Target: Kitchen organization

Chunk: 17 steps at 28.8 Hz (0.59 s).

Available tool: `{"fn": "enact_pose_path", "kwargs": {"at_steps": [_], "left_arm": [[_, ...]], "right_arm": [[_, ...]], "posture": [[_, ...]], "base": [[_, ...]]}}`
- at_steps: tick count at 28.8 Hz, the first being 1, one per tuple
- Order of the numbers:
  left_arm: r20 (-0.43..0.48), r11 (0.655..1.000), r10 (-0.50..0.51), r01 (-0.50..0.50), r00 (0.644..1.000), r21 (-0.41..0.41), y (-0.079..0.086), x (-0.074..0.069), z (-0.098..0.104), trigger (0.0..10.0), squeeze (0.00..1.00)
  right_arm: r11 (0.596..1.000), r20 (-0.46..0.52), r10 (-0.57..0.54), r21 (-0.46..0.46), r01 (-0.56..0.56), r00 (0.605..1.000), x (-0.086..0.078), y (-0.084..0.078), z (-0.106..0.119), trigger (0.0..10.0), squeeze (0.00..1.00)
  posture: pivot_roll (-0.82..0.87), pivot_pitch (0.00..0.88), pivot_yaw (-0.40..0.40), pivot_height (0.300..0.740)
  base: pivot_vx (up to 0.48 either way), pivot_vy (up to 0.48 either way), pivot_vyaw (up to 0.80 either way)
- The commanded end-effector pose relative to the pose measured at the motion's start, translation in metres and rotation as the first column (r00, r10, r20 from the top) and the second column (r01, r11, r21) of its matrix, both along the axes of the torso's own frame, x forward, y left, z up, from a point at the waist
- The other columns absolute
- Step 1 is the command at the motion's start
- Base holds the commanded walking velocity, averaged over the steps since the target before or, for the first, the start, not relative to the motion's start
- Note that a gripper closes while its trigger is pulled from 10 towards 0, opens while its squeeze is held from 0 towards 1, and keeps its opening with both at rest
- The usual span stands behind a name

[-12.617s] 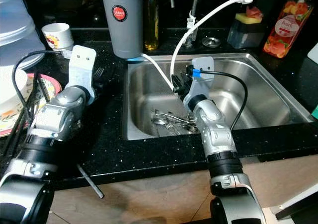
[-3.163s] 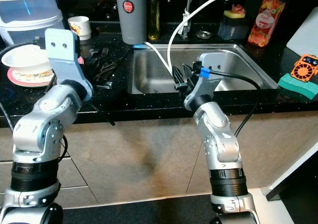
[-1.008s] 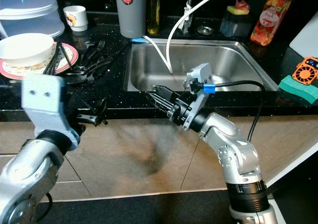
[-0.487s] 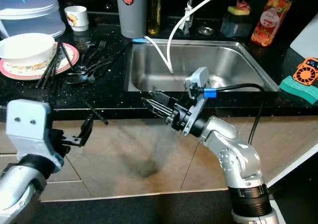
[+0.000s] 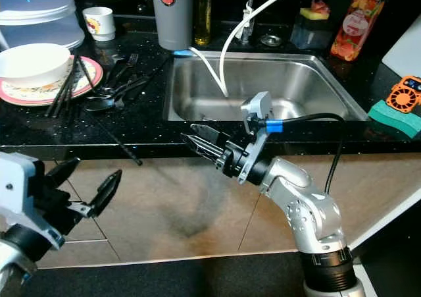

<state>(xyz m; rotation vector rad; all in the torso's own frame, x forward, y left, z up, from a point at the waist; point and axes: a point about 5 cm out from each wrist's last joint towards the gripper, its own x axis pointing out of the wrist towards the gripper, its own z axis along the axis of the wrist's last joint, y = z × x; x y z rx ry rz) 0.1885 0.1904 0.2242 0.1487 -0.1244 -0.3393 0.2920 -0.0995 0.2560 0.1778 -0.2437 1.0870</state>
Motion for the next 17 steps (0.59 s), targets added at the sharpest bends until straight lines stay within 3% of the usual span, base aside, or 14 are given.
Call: {"fn": "enact_pose_path", "kwargs": {"at_steps": [1,2,4,7,13,17], "left_arm": [[-0.001,0.994,-0.001,0.002,1.0,0.112,0.005,0.0,-0.004,10.0,0.0],[-0.001,0.994,-0.001,0.002,1.0,0.112,0.005,0.0,-0.004,10.0,0.0],[0.027,0.954,0.053,-0.059,0.998,0.294,0.012,0.004,-0.008,10.0,0.0],[0.077,0.901,0.165,-0.182,0.983,0.394,0.021,0.009,-0.009,10.0,0.0],[0.103,0.877,0.244,-0.265,0.964,0.4,0.025,0.013,-0.008,10.0,0.0],[0.159,0.852,0.165,-0.222,0.973,0.474,0.01,0.016,-0.01,10.0,0.0]], "right_arm": [[1.0,-0.001,0.006,-0.001,-0.006,1.0,-0.003,-0.001,0.0,10.0,0.0],[1.0,-0.001,0.006,-0.001,-0.006,1.0,-0.003,-0.001,0.0,10.0,0.0],[1.0,-0.003,0.008,0.001,-0.008,1.0,-0.004,0.0,0.0,10.0,0.0],[1.0,-0.005,0.01,0.004,-0.01,1.0,-0.003,0.002,0.0,10.0,0.0],[1.0,-0.006,0.012,0.009,-0.012,1.0,-0.003,0.003,0.0,10.0,0.0],[1.0,-0.008,0.018,0.013,-0.018,1.0,-0.003,0.005,0.0,10.0,0.0]], "posture": [[-0.02,0.141,-0.07,0.74],[-0.02,0.141,-0.07,0.74],[-0.02,0.144,-0.071,0.74],[-0.02,0.144,-0.071,0.74],[-0.02,0.146,-0.072,0.74],[-0.02,0.143,-0.073,0.74]], "base": [[0.0,0.0,0.0],[0.0,0.0,0.0],[0.0,0.0,0.0],[0.0,0.0,0.0],[0.0,0.0,0.0],[0.0,0.0,0.0]]}}
